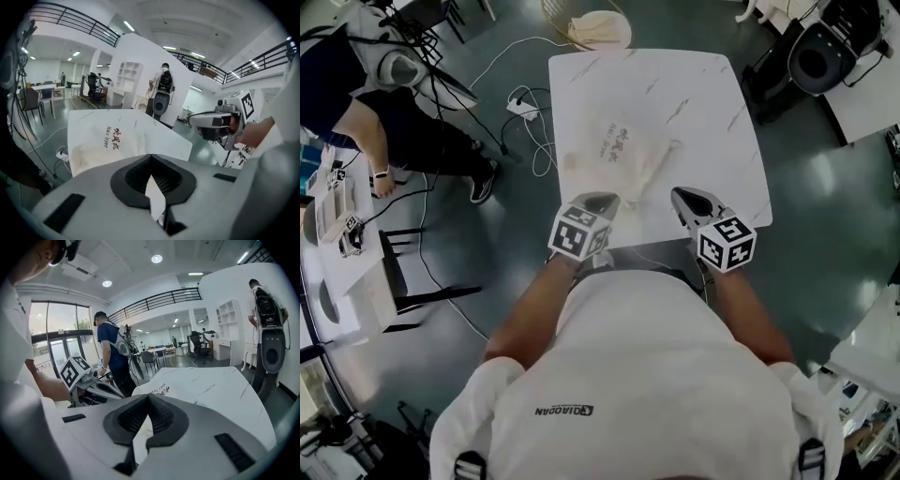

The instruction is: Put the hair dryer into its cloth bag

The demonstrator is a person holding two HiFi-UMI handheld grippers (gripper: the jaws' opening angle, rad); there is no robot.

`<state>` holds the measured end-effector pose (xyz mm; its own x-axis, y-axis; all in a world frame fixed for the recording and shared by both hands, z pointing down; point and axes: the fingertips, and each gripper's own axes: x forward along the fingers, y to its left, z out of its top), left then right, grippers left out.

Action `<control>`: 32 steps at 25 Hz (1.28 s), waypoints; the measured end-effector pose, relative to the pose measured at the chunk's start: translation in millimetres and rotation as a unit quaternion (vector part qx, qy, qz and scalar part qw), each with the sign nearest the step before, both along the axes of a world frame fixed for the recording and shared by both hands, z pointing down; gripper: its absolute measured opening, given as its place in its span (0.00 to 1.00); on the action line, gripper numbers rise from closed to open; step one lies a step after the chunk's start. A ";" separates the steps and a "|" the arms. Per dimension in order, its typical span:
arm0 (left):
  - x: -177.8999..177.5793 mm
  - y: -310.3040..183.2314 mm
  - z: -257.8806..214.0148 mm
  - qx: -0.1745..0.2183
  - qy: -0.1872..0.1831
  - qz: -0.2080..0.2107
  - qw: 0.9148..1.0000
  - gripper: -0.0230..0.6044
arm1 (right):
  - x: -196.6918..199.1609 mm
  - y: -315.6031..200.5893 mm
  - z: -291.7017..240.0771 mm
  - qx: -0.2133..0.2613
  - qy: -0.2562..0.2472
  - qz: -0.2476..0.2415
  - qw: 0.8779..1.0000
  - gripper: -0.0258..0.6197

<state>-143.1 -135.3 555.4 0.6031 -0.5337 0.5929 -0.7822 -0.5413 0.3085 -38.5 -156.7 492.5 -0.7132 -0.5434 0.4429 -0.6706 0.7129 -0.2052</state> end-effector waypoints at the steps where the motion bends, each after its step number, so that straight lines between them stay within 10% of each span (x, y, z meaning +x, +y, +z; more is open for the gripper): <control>1: -3.0 4.7 -4.7 0.001 0.005 -0.009 1.000 0.08 | -1.0 2.8 -2.9 0.000 -0.001 -0.006 1.000 0.07; 17: 36.1 106.4 -63.3 0.032 0.065 -0.078 0.994 0.08 | 43.1 101.9 -33.7 0.015 -0.013 -0.056 0.998 0.07; 32: 64.0 207.6 -73.6 0.045 0.027 -0.104 0.993 0.08 | 87.5 182.7 -29.8 0.011 -0.056 -0.049 0.997 0.07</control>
<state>-79.1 72.3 481.7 0.5040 -0.6995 0.5066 -0.8636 -0.3977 0.3100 49.0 26.0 462.7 -0.8080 -0.4770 0.3459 -0.5707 0.7795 -0.2583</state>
